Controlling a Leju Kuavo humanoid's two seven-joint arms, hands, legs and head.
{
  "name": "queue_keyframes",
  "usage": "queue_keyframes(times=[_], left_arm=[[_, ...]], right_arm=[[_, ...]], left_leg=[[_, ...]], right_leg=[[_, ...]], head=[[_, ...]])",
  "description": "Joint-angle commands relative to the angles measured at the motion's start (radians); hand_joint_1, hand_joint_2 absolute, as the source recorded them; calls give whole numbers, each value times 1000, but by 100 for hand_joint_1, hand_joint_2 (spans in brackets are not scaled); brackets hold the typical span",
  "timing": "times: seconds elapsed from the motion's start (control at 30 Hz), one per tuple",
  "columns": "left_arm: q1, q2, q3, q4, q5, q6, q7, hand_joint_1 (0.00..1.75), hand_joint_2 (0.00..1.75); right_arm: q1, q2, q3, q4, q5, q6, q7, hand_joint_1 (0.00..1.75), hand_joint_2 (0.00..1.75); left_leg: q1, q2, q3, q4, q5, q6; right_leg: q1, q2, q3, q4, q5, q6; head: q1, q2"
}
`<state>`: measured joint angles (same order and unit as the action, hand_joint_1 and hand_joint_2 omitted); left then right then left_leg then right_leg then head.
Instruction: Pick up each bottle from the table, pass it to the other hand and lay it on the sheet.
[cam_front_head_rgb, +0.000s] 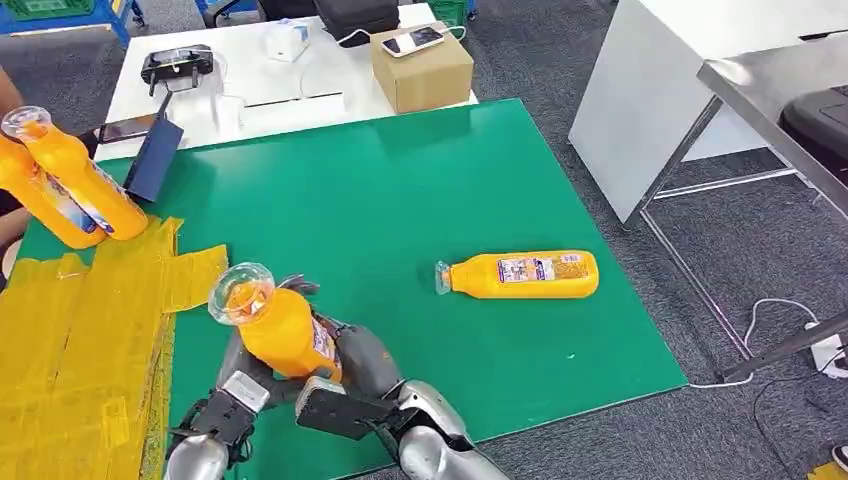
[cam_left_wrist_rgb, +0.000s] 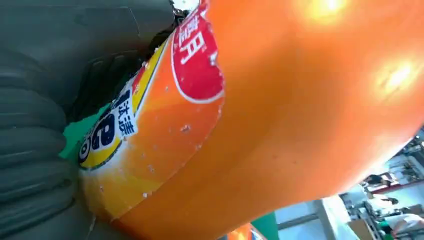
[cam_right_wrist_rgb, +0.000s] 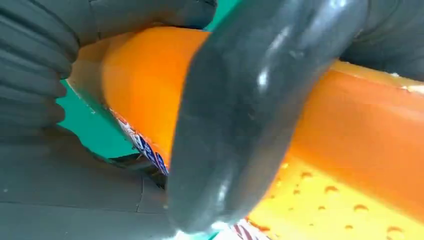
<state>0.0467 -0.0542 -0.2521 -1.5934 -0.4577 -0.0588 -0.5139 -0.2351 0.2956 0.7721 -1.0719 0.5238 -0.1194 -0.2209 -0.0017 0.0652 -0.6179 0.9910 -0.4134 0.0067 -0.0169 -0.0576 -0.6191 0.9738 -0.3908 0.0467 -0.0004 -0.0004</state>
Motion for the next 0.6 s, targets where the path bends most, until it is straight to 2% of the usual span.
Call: queue_keyframes(times=[0.03,0.3,0.33,0.37,0.4,0.5,0.6], left_arm=[[-30,13,1,60,56,-48,-15,175,175],[-19,0,31,36,89,-70,-25,175,175],[-18,-1,34,30,91,-71,-26,175,175],[-17,-2,38,26,94,-71,-28,175,175],[-15,-3,41,21,96,-71,-28,175,175],[-13,-3,64,5,94,-54,-25,175,175],[-19,3,95,-15,0,48,-24,175,175]], right_arm=[[-45,3,66,75,2,6,-8,175,175],[-42,2,44,87,6,-6,-16,173,175],[-40,1,41,86,8,-8,-15,155,175],[-39,-1,38,85,10,-12,-12,119,175],[-36,-2,35,84,13,-16,-11,0,175],[-30,-15,20,72,13,-22,-6,0,175],[-16,-33,3,38,24,-32,-4,0,175]], left_leg=[[1,-4,5,-1,-1,-1],[2,-6,6,0,-2,-1],[2,-5,5,0,-2,-1],[1,-4,4,0,-1,-1],[2,-5,6,0,-2,-1],[1,-5,4,0,-1,-1],[1,-4,3,0,-1,-1]], right_leg=[[0,3,5,-1,-1,-2],[0,3,7,-1,-2,-2],[0,3,6,-1,-2,-2],[0,3,4,-1,-1,-2],[0,4,6,-1,-2,-2],[0,2,5,-1,-2,-2],[0,2,4,-1,-1,-1]], head=[[0,0],[0,0],[0,0],[0,0],[0,0],[0,0],[0,0]])
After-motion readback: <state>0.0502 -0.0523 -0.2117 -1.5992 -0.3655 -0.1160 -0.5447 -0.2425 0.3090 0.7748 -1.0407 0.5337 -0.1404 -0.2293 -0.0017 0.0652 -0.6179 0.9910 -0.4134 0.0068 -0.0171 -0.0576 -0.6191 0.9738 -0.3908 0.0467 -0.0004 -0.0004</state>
